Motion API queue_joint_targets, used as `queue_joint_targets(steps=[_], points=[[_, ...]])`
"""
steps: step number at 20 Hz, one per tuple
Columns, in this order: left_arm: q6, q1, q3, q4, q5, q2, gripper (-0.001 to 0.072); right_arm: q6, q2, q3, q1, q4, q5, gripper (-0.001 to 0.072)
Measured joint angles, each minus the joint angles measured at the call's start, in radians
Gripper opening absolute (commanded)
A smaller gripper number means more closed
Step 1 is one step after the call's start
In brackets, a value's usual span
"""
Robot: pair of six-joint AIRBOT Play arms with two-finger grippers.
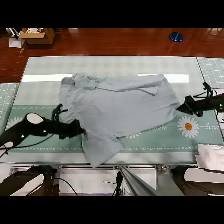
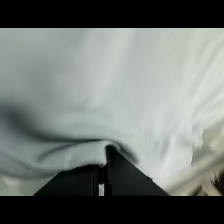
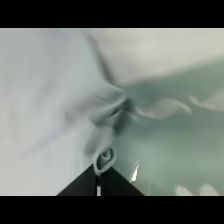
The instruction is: Fold the shirts.
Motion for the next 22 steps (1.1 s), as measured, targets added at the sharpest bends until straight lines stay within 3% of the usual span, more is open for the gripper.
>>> queue_joint_targets(steps=[4, 7, 11, 15, 18, 22], points=[[0.064, 0.002, 0.308, -0.017, -0.082, 0.086, 0.0025, -0.042, 0.047, 0.238, 0.025, 0.121, 0.125, 0.0023], [0.096, 0.026, 0.685, -0.027, -0.116, 0.148, 0.0025, -0.043, 0.149, 0.475, 0.035, 0.171, 0.136, 0.0023], [0.111, 0.065, 1.196, -0.008, -0.126, 0.181, 0.0025, -0.023, 0.346, 0.755, 0.045, 0.18, 0.037, 0.0023], [0.11, 0.077, 1.561, 0.025, -0.182, 0.209, 0.0025, 0.072, 0.568, 0.9, 0.048, 0.095, -0.054, 0.0023], [0.038, 0.081, 1.669, 0.104, -0.259, 0.285, 0.0024, 0.169, 0.727, 0.941, 0.048, -0.024, -0.058, 0.0023], [-0.101, 0.083, 1.715, 0.253, -0.425, 0.411, 0.0023, 0.257, 0.878, 0.959, 0.048, -0.16, 0.06, 0.0023]])
